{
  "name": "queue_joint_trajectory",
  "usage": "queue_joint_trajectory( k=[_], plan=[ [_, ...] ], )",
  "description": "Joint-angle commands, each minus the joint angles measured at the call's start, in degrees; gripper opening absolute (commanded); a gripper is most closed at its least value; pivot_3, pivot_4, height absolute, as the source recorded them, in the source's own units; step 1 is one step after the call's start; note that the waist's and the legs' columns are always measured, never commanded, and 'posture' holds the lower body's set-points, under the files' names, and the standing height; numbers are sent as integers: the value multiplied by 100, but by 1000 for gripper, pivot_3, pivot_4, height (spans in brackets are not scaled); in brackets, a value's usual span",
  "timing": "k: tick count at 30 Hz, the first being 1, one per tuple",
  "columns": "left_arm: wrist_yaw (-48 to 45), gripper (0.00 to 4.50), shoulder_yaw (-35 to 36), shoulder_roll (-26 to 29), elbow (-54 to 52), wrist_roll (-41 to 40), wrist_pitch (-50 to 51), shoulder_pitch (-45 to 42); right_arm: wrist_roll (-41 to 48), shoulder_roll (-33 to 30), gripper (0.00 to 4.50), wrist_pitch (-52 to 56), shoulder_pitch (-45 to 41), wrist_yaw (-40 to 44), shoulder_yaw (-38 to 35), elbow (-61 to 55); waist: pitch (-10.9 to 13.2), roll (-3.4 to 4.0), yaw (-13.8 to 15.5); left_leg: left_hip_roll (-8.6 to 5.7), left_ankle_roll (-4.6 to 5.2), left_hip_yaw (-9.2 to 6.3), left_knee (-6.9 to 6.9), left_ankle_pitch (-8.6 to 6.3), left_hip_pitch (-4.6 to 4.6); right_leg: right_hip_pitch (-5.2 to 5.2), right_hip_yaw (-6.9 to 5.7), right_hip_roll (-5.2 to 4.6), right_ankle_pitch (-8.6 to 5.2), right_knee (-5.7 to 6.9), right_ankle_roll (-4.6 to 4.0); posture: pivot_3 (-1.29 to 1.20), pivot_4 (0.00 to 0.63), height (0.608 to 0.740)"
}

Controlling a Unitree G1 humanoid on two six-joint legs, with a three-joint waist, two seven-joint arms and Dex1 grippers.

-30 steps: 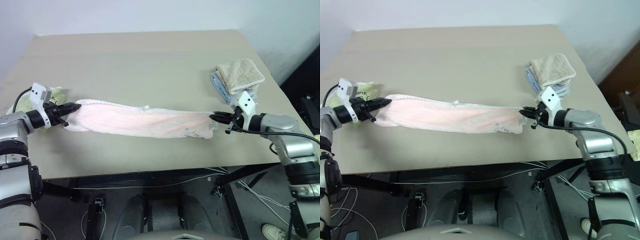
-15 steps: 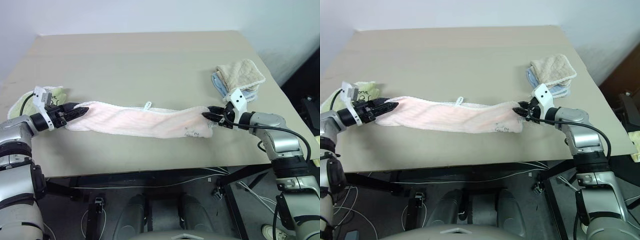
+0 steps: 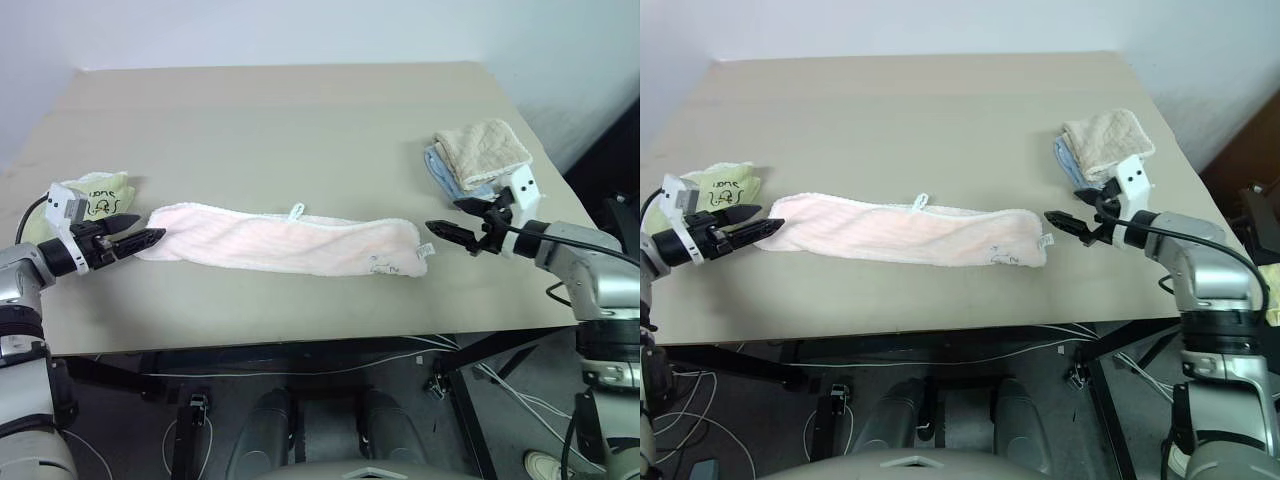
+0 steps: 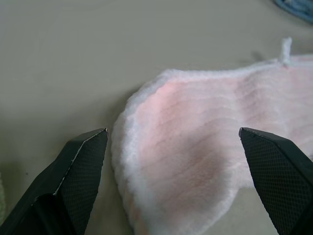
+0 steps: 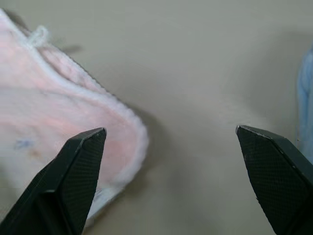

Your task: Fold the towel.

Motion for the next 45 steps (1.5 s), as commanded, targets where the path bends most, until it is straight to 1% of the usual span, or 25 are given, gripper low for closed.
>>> queue_joint_trajectory(
  k=[1, 2, 4, 6, 7, 9, 13, 16, 19, 22, 24, 26, 29, 31, 33, 36, 37, 39, 43, 44, 45],
  plan=[
    [58, 4500, 407, -27, -1539, -737, 682, 376, 1158, -151, 4484, 1800, 44, -208, -772, -630, 0, 0, -9, 0, -1, 0, -1, -1, 0, 0, 1, -3, 0, -1, -1, 0, 150, 740],
    [68, 4500, 454, -69, -2014, -929, 948, 592, 1345, -194, 4484, 2297, 88, -287, -854, -699, 0, 0, -13, 0, -1, -1, -2, -1, 0, 0, 2, -6, 0, -3, -1, 0, 150, 740],
    [131, 4500, 489, -170, -2945, -1323, 1472, 1047, 1792, -61, 4484, 3169, 219, -537, -1219, -883, -2, 1, -30, 1, -3, -1, -12, -2, 0, 0, 11, -11, -1, -13, -3, 0, 150, 740],
    [225, 4500, 479, -259, -3589, -1582, 1820, 1385, 2145, 63, 4484, 3780, 343, -697, -1499, -1059, -2, 3, -32, 1, -4, -1, -22, -3, 1, 0, 12, -14, -2, -22, -5, 0, 150, 740],
    [277, 4500, 364, -345, -3917, -1643, 1948, 1577, 2296, 224, 4484, 4234, 335, -853, -1754, -891, -2, 3, -34, 1, -4, -1, -25, -3, 0, -1, 12, -14, -2, -24, -6, 0, 150, 740],
    [358, 4500, 184, -456, -4392, -1707, 2101, 1846, 2641, 406, 4484, 4705, 379, -1173, -2077, -562, -3, 5, -33, 2, -4, -1, -28, -3, 1, -3, 14, -13, -5, -24, -13, 0, 150, 740],
    [643, 4500, 52, -722, -4819, -1899, 2328, 1967, 3300, 438, 4484, 4781, 839, -1795, -2007, -226, -4, 5, 1, 2, -6, 0, -25, -5, 0, 1, 12, -15, -11, -27, -27, 0, 150, 740],
    [787, 4500, -160, -901, -4916, -1843, 2307, 1977, 3961, 731, 4484, 4781, 884, -2548, -2048, 6, -9, 12, -21, 1, -5, 4, -23, -4, 0, 3, 13, -15, -11, -30, -29, 0, 150, 740],
    [734, 4500, -482, -936, -5074, -1668, 2144, 2044, 4119, 1214, 4484, 4781, 580, -3503, -2290, 207, -15, 11, -88, 2, -2, 11, -23, -2, 6, 4, 22, -7, -10, -28, -30, 0, 150, 740],
    [746, 4500, -618, -973, -5185, -1751, 2166, 2020, 4138, 1713, 4484, 4781, 142, -4465, -2758, 491, -15, 12, -195, 10, -2, 12, -21, -2, 10, 5, 23, 2, -4, -27, -39, 0, 150, 740],
    [763, 4500, -683, -993, -5172, -1763, 2161, 1954, 4426, 1948, 4484, 4781, -44, -4973, -2967, 588, -15, 12, -192, 21, -1, 20, -14, -1, 12, 6, 26, 17, 5, -29, -52, 0, 150, 740],
    [742, 4500, -745, -984, -5136, -1734, 2117, 1904, 4804, 2094, 4484, 4781, -89, -5405, -3021, 607, -16, 13, -178, 30, 0, 23, -9, -1, 14, 9, 25, 25, 9, -29, -60, 0, 150, 740],
    [641, 4500, -792, -951, -5103, -1728, 2049, 1898, 5344, 2317, 4484, 4781, -16, -6122, -2853, 547, -16, 13, -176, 40, 1, 30, -9, 0, 14, 10, 21, 31, 9, -29, -62, 0, 150, 740],
    [618, 4500, -824, -940, -5068, -1686, 1995, 1918, 5979, 2462, 4484, 4591, 37, -6713, -2643, 494, -17, 13, -199, 46, 2, 33, -9, 1, 14, 10, 21, 37, 9, -32, -62, 0, 150, 740],
    [596, 4500, -862, -926, -5047, -1638, 1944, 1947, 6828, 2446, 4484, 4132, 157, -7366, -2299, 400, -16, 14, -213, 53, 2, 45, -12, 1, 17, 8, 30, 44, 10, -32, -61, 0, 150, 740],
    [638, 4500, -888, -932, -5040, -1614, 1911, 1951, 8080, 2263, 4484, 3227, 413, -8308, -1616, 173, -16, 14, -207, 58, 3, 49, -15, 1, 18, 8, 29, 48, 9, -32, -61, 0, 150, 740],
    [668, 4500, -895, -947, -5051, -1608, 1920, 1941, 8308, 2234, 4484, 2998, 472, -8499, -1473, 104, -16, 14, -198, 58, 3, 50, -15, 1, 18, 8, 30, 48, 9, -32, -61, 0, 150, 740],
    [741, 4500, -926, -968, -5134, -1609, 1968, 1932, 8455, 2255, 4484, 2611, 574, -8863, -1312, -12, -16, 14, -188, 58, 4, 53, -12, 1, 17, 8, 30, 48, 8, -34, -61, 0, 150, 740],
    [896, 4500, -987, -971, -5211, -1598, 2056, 1886, 8455, 2269, 4484, 2205, 727, -9215, -1137, -157, -16, 14, -184, 58, 4, 58, -9, 2, 17, 10, 33, 47, 8, -37, -61, 0, 150, 740],
    [943, 4500, -1004, -969, -5260, -1619, 2115, 1861, 8455, 2266, 4113, 2056, 717, -9311, -1149, -149, -16, 14, -184, 58, 4, 58, -9, 2, 17, 11, 33, 48, 8, -37, -61, 0, 150, 740],
    [983, 4500, -1025, -962, -5305, -1636, 2170, 1839, 8455, 2245, 3929, 1963, 698, -9335, -1161, -135, -16, 14, -183, 58, 4, 58, -9, 2, 17, 11, 32, 48, 8, -37, -61, 0, 150, 740]
  ],
)
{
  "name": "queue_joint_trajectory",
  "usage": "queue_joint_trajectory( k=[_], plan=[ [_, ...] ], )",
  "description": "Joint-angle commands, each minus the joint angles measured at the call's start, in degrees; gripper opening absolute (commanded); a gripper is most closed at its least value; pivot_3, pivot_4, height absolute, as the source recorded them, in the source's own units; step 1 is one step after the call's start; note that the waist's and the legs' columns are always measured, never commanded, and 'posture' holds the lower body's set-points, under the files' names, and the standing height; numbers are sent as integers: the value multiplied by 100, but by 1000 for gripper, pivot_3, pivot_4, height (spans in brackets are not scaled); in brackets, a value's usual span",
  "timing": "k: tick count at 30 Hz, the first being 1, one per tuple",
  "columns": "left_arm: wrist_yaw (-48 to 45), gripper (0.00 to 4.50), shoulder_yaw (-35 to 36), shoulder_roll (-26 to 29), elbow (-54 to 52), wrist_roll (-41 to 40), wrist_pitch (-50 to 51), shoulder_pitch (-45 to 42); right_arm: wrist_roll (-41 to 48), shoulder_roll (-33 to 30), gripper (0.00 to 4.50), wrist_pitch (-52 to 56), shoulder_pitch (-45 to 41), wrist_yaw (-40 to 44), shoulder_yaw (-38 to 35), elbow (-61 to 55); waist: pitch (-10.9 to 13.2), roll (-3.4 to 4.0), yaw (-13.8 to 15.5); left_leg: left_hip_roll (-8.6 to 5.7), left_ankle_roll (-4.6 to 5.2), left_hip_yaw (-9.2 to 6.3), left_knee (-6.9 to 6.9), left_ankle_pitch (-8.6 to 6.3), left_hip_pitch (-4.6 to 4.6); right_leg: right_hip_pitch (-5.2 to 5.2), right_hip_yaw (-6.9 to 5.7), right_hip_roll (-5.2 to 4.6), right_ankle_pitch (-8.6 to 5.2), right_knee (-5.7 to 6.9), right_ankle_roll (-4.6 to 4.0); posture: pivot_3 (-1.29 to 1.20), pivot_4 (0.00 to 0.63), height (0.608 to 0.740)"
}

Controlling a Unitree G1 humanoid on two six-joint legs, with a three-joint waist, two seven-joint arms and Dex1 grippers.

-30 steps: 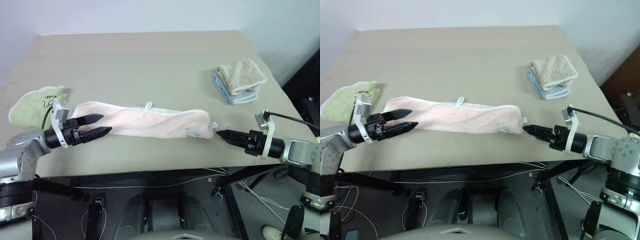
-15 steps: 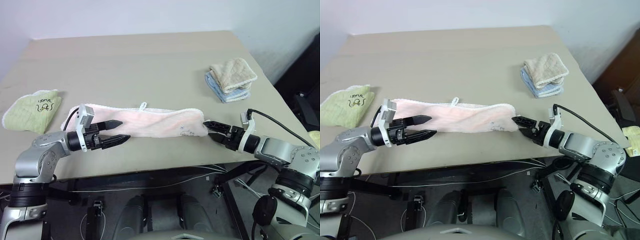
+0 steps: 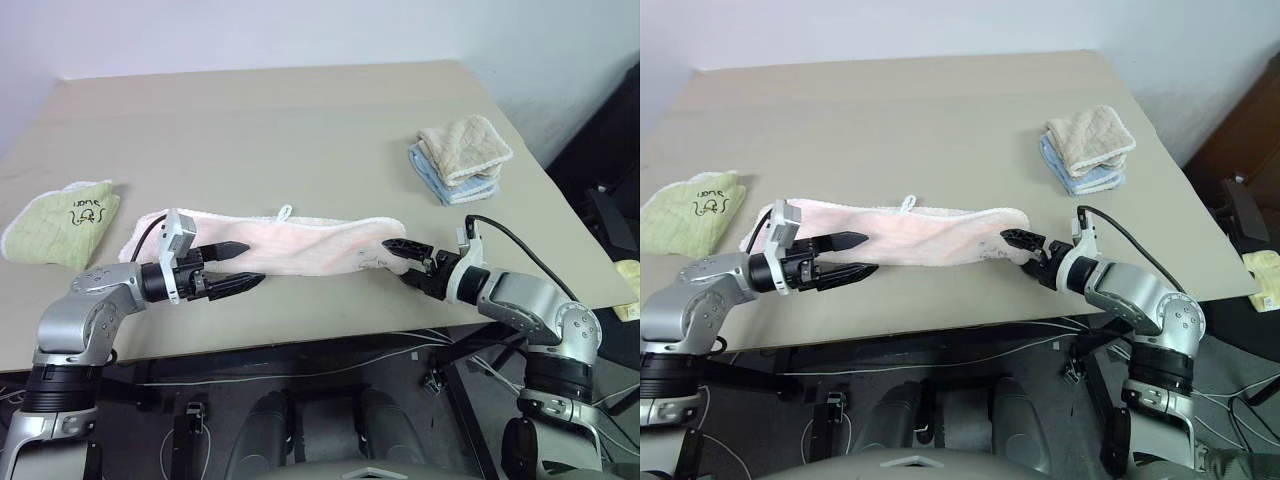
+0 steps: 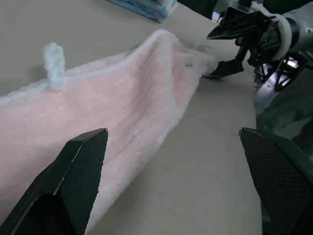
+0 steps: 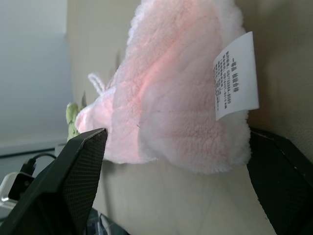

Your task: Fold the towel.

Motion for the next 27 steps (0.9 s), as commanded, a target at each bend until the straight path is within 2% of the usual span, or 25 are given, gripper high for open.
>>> queue_joint_trajectory(
  k=[1, 11, 18, 27],
  plan=[
    [151, 4500, -59, 57, -349, -22, 145, -139, 30, -86, 3601, -465, -14, -244, -62, -72, 0, 0, 2, 0, 0, 0, 0, 0, 0, 0, 0, 0, 0, 0, 0, 0, 150, 740],
    [298, 4500, -117, 167, -468, -14, 305, -220, 30, -546, 124, -220, -189, 362, -97, -11, 1, 2, 8, 5, 0, 5, -4, 0, -2, -3, 1, 3, -1, -4, -1, 0, 150, 740],
    [305, 4500, -200, 127, -310, 85, 211, -267, 30, -989, 21, -65, -251, 759, 8, 136, 1, 2, 14, 5, 1, 8, -3, 0, -4, -3, 2, 1, -1, -8, -2, 0, 150, 740],
    [186, 4500, -271, 112, -57, 275, -31, -214, 30, -1915, 21, 236, -325, 1257, 154, 561, 1, 2, 27, 6, 4, 12, -8, -2, -13, -6, 3, -2, -2, -25, -2, 0, 150, 740]
  ],
)
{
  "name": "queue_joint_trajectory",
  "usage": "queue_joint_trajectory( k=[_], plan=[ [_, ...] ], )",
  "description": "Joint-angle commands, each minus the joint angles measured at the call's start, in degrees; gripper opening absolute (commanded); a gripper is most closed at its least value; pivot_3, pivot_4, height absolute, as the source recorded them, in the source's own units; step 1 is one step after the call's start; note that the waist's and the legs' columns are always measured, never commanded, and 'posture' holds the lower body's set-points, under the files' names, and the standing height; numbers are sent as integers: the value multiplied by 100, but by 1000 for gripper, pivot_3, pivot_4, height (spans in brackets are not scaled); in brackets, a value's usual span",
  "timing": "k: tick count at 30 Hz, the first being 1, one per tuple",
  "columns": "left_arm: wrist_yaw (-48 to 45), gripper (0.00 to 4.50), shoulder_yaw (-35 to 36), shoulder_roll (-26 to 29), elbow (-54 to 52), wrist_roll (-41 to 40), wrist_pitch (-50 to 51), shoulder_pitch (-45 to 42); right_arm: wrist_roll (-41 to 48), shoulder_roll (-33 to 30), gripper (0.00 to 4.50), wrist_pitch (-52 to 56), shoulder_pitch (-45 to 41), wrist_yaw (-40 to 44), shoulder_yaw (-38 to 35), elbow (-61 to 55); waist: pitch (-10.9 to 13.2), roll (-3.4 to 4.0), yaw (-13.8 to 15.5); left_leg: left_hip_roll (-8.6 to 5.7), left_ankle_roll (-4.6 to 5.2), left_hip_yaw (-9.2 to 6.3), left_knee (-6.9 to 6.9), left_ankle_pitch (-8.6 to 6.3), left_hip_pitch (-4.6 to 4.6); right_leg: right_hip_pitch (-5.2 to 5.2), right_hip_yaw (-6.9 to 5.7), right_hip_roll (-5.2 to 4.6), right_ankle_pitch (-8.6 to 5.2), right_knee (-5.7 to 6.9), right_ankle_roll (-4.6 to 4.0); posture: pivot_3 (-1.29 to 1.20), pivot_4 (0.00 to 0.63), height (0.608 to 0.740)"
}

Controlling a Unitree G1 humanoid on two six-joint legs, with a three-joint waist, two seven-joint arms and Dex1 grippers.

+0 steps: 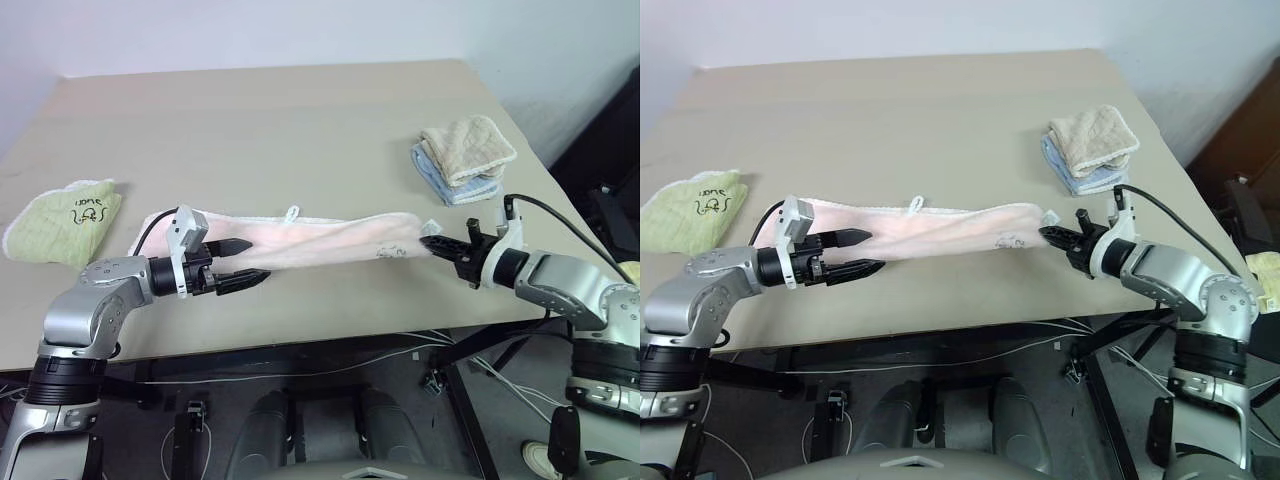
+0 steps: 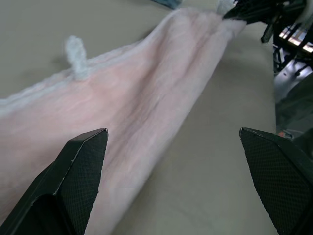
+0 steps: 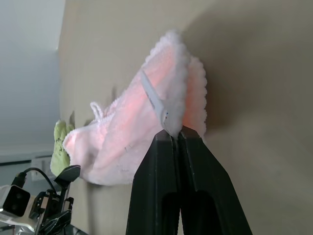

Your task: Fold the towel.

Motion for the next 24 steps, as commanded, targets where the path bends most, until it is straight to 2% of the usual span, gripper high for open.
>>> queue_joint_trajectory(
  k=[1, 5, 9, 13, 19, 24],
  plan=[
    [-88, 4500, 5, 39, -18, 35, -146, -13, 44, -369, 21, 191, -2, 292, 86, -1, 0, 0, 1, 0, 2, 1, 0, -1, -2, 0, 0, -1, 0, -4, 0, 0, 150, 740],
    [-129, 4500, -22, 52, 52, 92, -200, -17, -131, -896, 21, 415, 136, 768, 434, -196, 0, 0, 18, 0, 8, 5, 0, -5, -6, 0, 1, -4, 1, -15, 0, 0, 150, 740],
    [-163, 4500, -12, 55, 99, 101, -229, -26, -679, -1082, 21, 359, 197, 1303, 576, -472, 0, 0, 22, 0, 15, 8, -2, -9, -8, 2, 3, -5, 1, -28, 1, 0, 150, 740],
    [-176, 4500, 12, 65, 103, 112, -223, -18, -1087, -1238, 947, 434, 341, 1993, 611, -922, 0, 0, 28, 0, 19, 11, -4, -12, -10, 1, 4, -6, 1, -34, 1, 0, 150, 740],
    [-199, 4500, 13, 70, 117, 131, -249, 31, -694, -1509, 3016, 273, 408, 2306, 318, -815, 0, 0, 33, 0, 20, 12, -4, -13, -10, 2, 6, -9, 1, -37, 1, 0, 150, 740],
    [-256, 4500, 21, 96, 176, 152, -319, 84, -22, -1834, 3016, 187, 795, 2094, 265, -676, 0, 0, 64, 1, 21, 12, -10, -14, -11, 2, 11, -12, 1, -46, 1, 0, 150, 740]
  ],
)
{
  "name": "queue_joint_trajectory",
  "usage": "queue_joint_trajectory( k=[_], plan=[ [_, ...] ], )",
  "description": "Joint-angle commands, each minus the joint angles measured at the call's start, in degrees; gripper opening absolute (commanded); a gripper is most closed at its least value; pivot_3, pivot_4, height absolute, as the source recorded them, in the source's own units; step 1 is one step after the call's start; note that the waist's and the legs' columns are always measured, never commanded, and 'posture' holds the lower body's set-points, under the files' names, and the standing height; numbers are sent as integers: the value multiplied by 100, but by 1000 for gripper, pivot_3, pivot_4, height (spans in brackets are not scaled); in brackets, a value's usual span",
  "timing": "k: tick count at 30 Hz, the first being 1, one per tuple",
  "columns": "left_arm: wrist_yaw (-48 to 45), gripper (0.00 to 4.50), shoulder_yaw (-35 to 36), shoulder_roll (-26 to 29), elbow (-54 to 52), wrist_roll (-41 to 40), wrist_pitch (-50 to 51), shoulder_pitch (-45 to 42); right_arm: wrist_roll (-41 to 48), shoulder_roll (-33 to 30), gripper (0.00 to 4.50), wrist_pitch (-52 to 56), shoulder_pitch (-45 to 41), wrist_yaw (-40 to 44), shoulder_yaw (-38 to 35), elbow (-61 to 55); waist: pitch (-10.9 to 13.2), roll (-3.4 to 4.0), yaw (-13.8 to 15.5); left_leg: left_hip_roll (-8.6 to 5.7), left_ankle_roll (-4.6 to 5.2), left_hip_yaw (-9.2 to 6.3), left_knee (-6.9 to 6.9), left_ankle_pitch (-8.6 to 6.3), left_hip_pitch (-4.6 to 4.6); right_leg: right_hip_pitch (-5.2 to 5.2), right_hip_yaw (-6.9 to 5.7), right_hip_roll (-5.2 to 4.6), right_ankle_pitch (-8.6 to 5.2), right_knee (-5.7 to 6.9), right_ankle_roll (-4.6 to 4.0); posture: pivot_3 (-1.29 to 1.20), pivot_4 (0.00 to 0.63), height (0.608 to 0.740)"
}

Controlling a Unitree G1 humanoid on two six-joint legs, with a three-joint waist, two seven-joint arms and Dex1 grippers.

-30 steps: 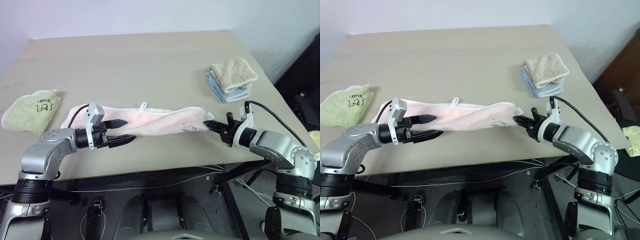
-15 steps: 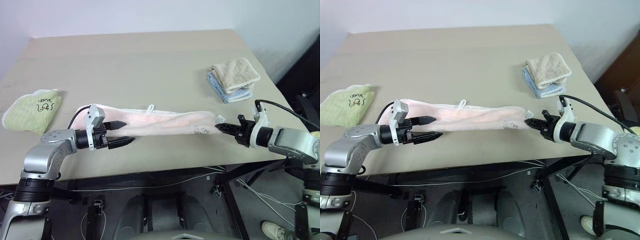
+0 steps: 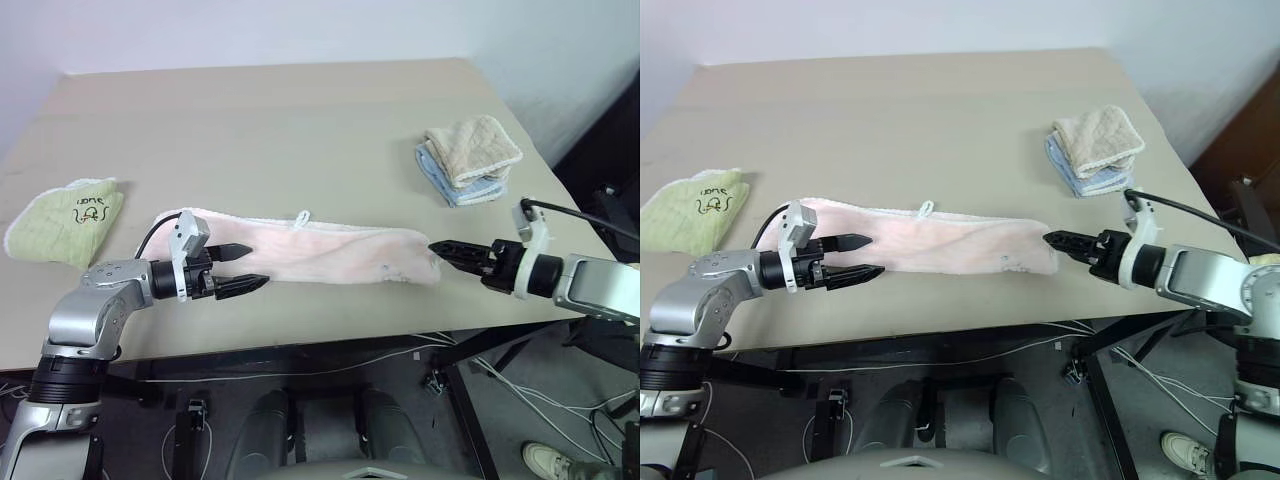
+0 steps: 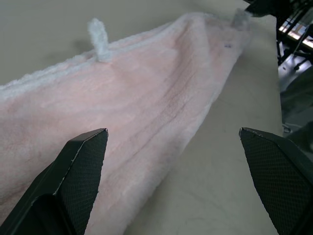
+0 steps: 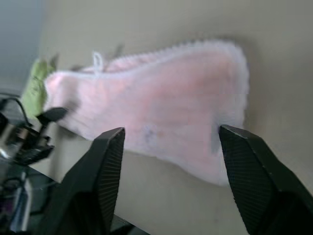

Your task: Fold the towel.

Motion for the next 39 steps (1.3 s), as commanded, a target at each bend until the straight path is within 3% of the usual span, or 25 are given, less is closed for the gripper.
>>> queue_joint_trajectory(
  k=[1, 6, 15, 22, 31, 34, 39],
  plan=[
    [-110, 4500, 97, 99, 43, 38, -189, 45, 518, -149, 3016, -60, 349, -79, -187, -44, -1, -1, 40, 0, 1, 0, -2, -1, 0, 0, 0, -1, 0, -2, 0, 0, 150, 740],
    [-187, 4500, 43, 63, 215, 127, -365, 76, 535, 327, 3016, -8, 909, 52, -426, -265, -1, -1, 97, 2, 1, 2, -2, -1, 0, 0, 1, -1, 0, -4, -1, 0, 150, 740],
    [-238, 4500, -87, -3, 283, 241, -428, -5, 535, 1674, 3016, -462, 1489, -726, -585, -891, -1, 2, 87, 3, 0, 1, -6, -3, 0, 0, 5, -6, 0, -8, -1, 0, 150, 740],
    [-227, 4500, -170, -12, 287, 345, -440, -95, 535, 2557, 3016, -1063, 1299, -1974, -795, -833, -3, 2, 59, 3, -4, 1, -14, -5, 0, -3, 8, -9, 1, -12, -3, 0, 150, 740],
    [-259, 4500, -135, 46, 314, 375, -486, -70, 535, 2970, 3016, -1441, 853, -2817, -1153, -775, -4, 6, 81, 8, -10, 15, -22, -9, -1, -3, 5, -18, 5, -21, -13, 0, 150, 740],
    [-262, 4500, -148, 60, 329, 420, -545, -46, 535, 3044, 2418, -1385, 830, -2872, -1145, -858, -4, 6, 74, 8, -3, 25, -37, -5, -2, -9, 3, -25, 5, -25, -13, 0, 150, 740],
    [-266, 4500, -141, 40, 429, 445, -630, -59, 535, 3229, 756, -1261, 824, -2889, -1071, -1090, -5, 7, 58, 8, -1, 30, -47, -3, -2, -15, 3, -25, 5, -24, -12, 0, 150, 740]
  ],
)
